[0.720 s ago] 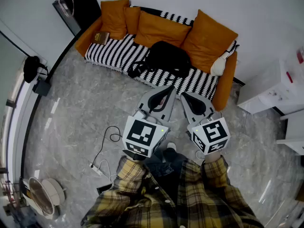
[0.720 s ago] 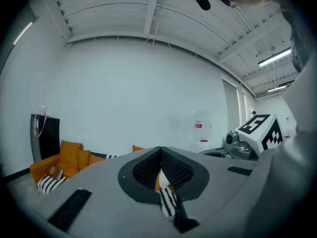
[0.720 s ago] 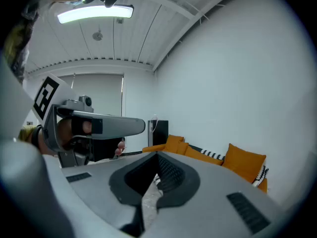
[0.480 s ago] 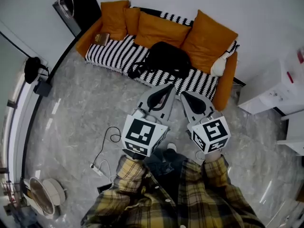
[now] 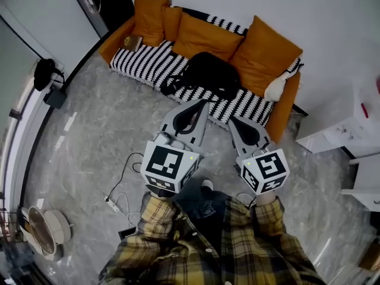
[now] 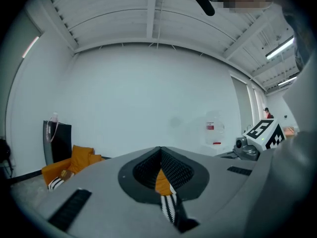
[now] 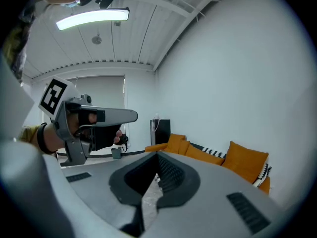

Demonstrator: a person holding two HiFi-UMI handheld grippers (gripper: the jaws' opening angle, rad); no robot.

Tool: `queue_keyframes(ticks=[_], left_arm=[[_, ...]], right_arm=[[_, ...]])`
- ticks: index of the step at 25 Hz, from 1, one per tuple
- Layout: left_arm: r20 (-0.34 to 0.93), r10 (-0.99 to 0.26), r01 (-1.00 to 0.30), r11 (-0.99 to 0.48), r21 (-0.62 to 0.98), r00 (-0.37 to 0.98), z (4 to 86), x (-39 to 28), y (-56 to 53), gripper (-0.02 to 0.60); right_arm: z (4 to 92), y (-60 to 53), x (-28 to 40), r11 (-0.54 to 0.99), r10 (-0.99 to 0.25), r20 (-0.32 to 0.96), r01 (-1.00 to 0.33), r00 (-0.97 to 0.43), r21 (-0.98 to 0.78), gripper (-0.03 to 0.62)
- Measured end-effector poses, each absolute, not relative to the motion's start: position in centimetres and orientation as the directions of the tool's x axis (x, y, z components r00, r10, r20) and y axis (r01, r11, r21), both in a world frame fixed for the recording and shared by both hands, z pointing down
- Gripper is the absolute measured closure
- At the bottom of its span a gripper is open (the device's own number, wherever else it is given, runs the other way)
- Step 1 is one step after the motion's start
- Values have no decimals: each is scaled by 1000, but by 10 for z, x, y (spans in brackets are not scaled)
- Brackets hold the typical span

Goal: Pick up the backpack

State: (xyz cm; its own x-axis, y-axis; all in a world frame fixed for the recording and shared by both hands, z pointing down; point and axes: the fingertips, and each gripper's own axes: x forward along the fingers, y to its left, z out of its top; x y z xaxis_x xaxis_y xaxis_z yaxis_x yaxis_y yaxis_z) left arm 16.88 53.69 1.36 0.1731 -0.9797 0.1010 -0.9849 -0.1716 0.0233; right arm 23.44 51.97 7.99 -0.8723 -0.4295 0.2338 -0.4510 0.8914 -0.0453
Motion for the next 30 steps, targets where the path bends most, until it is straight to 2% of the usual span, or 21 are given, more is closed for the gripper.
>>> queue_keyframes(ticks=[12,30], left_arm=[[102,-989,-994,-107,31,110,20,123,517,563],[135,-973,-980,-173,97,185,38,-45,390,563]], right_arm=[[98,498,204,904,-390,267,-422,-881,-73,579],[118,390,33,887,-408,332,-455,-850,-75,579]])
